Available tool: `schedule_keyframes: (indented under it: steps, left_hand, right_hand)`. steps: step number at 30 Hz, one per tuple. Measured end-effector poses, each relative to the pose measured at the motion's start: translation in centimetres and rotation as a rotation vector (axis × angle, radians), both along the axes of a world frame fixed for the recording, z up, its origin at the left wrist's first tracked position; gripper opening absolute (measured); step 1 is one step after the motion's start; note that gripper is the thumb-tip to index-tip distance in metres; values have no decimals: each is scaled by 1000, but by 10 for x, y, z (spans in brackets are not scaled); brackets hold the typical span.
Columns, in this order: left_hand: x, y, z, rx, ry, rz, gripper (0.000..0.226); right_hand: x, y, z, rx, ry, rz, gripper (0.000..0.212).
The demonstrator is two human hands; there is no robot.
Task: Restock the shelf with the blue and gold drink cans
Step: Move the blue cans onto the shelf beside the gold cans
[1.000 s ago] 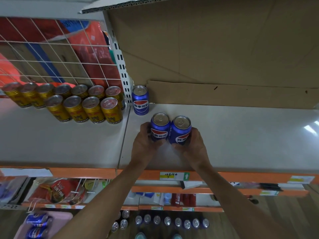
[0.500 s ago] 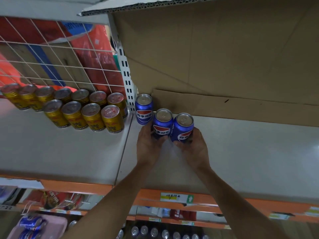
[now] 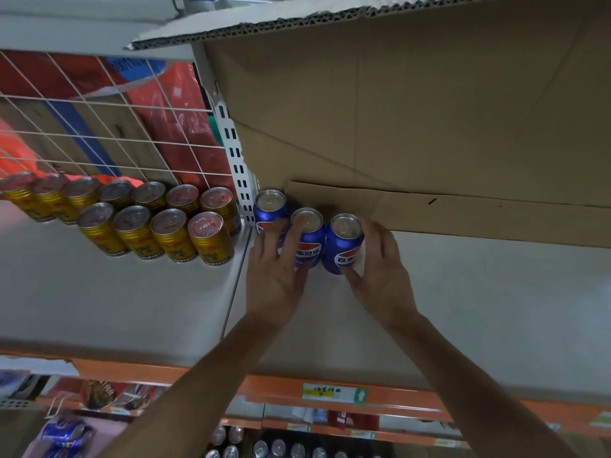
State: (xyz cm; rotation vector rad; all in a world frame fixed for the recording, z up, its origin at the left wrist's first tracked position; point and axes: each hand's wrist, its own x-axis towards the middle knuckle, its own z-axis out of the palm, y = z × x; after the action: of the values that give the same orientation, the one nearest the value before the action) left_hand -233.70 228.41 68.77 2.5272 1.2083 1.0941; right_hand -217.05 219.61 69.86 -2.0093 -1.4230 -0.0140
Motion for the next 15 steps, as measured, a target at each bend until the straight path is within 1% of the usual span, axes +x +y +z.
schedule_keyframes:
  steps: [2,3,5,8,12,15]
  left_hand:
    - [0,10,13,162,115,-63,80]
    - [1,16,17,211,172,-93,80]
    - [4,25,17,266,294,-117,83]
    - [6,30,11,280,392,-105,83]
    - [10,40,16,284,408,-122,80]
    - [14,49,22,299,425,-136,75]
  right_hand:
    - [5,3,11,-16,-228,74,85]
    - [8,7,13,-34,-309,110,86]
    - [13,13,10,-44,-395,155,89]
    - [15,18,4,-43,-433,182,94]
    - [18,25,0,-28,-445,200,97]
    - [24,34,0,8,-459,195,94]
